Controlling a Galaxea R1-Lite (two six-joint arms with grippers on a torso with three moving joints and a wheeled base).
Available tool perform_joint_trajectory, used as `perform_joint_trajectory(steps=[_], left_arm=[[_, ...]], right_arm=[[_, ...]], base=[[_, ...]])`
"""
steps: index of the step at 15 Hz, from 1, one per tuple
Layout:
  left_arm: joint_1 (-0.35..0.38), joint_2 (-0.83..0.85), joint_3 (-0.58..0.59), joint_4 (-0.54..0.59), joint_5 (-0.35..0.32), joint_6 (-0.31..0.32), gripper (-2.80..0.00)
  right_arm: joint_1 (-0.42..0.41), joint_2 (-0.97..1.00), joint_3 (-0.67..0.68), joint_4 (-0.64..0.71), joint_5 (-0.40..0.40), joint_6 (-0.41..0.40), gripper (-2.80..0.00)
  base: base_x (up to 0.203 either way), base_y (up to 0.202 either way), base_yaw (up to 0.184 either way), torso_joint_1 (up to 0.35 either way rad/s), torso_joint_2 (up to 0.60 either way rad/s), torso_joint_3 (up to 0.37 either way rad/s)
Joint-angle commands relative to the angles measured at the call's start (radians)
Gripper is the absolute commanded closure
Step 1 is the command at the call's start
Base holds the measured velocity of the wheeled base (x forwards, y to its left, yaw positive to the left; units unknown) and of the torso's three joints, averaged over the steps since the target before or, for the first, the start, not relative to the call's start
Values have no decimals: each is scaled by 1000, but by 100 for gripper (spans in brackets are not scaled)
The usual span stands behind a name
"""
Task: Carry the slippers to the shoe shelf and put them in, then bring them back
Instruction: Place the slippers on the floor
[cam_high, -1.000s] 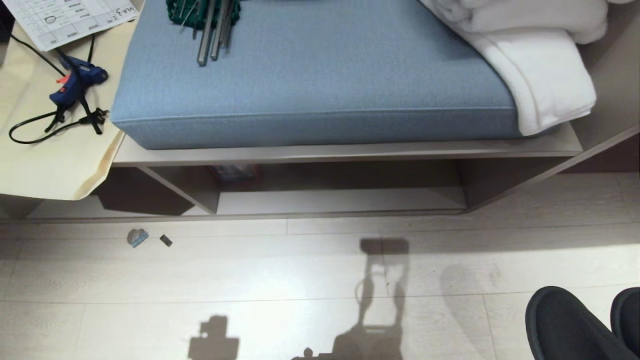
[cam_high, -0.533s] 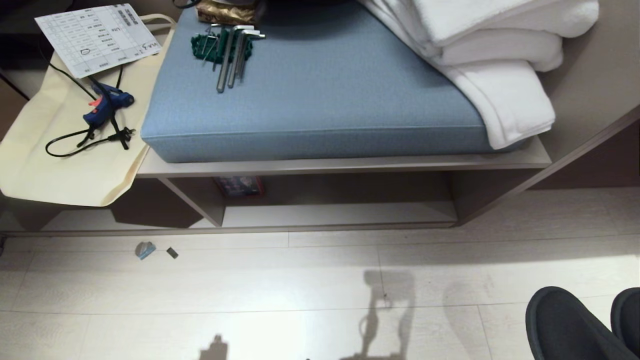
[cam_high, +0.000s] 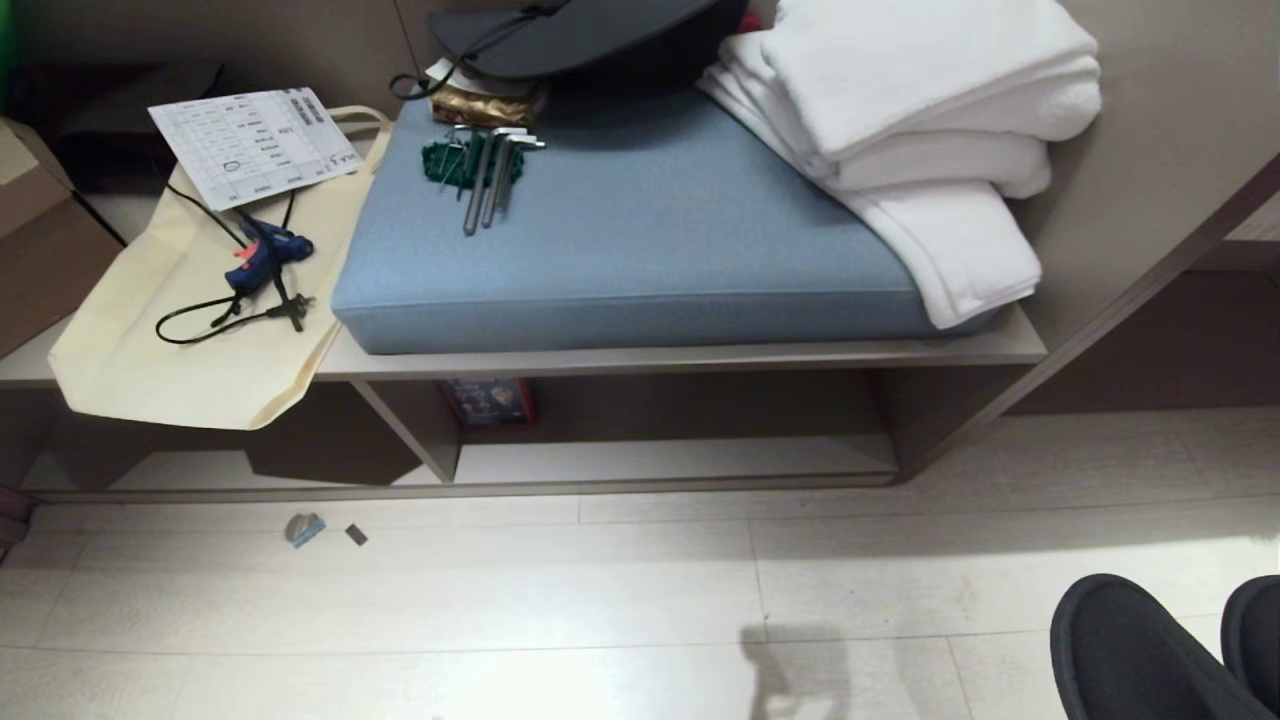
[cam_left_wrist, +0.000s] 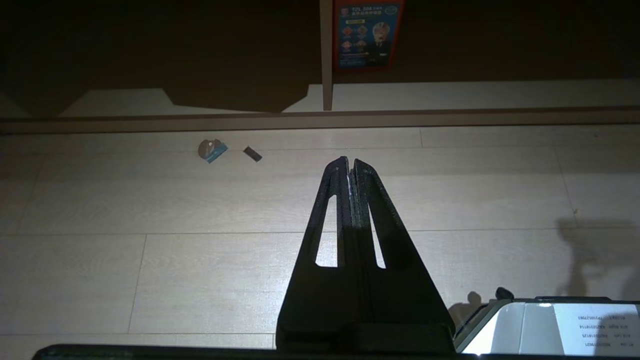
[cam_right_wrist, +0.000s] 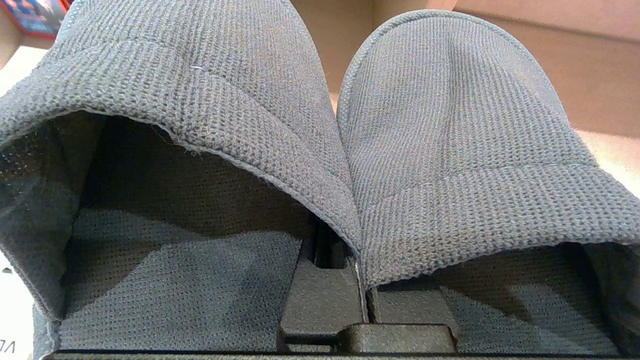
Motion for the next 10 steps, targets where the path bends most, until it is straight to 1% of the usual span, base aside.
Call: perform_joint_trajectory(steps=[1,10], left_arm=[[1,1,0,-1,0,0,0],[1,1,0,-1,0,0,0]], right_arm=[[2,3,-1,0,0,-1,0],[0,1,-1,0,0,-1,0]], base=[[0,0,0,7,-6,201],[0,0,0,2,1,200]])
